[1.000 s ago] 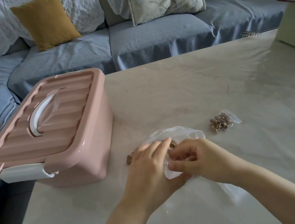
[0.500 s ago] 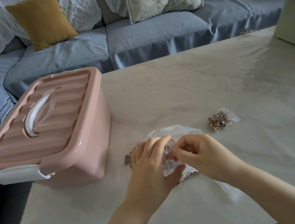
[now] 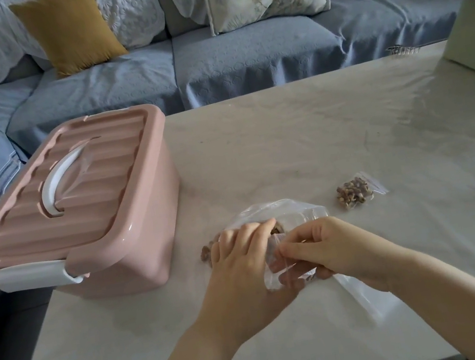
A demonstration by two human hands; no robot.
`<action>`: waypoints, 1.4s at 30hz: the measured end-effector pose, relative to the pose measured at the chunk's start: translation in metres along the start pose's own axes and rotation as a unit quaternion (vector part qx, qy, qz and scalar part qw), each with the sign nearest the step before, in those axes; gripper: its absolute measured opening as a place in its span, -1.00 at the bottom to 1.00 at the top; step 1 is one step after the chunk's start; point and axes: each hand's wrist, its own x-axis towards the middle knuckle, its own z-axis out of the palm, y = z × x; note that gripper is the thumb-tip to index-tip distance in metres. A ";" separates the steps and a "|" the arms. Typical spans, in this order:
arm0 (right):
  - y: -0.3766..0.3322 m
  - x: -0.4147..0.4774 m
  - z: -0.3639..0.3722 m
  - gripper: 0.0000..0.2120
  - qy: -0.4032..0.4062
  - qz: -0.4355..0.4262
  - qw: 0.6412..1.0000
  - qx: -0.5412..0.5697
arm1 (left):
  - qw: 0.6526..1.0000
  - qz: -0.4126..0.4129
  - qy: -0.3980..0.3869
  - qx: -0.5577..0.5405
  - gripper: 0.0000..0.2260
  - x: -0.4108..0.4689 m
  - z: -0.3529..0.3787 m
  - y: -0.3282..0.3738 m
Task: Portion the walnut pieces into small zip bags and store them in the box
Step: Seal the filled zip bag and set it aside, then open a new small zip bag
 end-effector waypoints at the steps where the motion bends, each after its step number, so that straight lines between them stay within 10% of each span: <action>1: 0.000 0.000 0.001 -0.85 0.006 -0.001 1.000 -0.008 | 1.000 0.001 -0.007 0.002 -0.37 -0.001 0.001 -0.001; 21: 0.009 -0.003 -0.001 -0.54 -0.069 -0.027 0.995 -0.063 | 0.997 0.026 0.054 -0.041 -0.54 0.005 0.007 -0.006; 26: 0.025 0.003 -0.027 -0.86 0.215 -0.103 0.957 -0.164 | 0.992 -0.081 0.060 -0.075 -0.48 0.005 -0.005 -0.006; 30: 0.054 0.014 -0.053 -0.46 0.214 0.122 0.883 -0.400 | 0.979 -0.175 0.033 -0.095 -0.50 -0.001 -0.012 -0.013; 37: 0.078 0.036 -0.047 -0.89 0.181 0.096 0.955 -0.216 | 0.945 -0.267 -0.023 -0.189 -0.54 -0.020 -0.005 -0.037; 42: 0.069 0.038 -0.045 -0.73 0.244 0.056 0.968 -0.010 | 0.887 -0.321 -0.132 -0.305 -0.55 -0.018 0.001 -0.050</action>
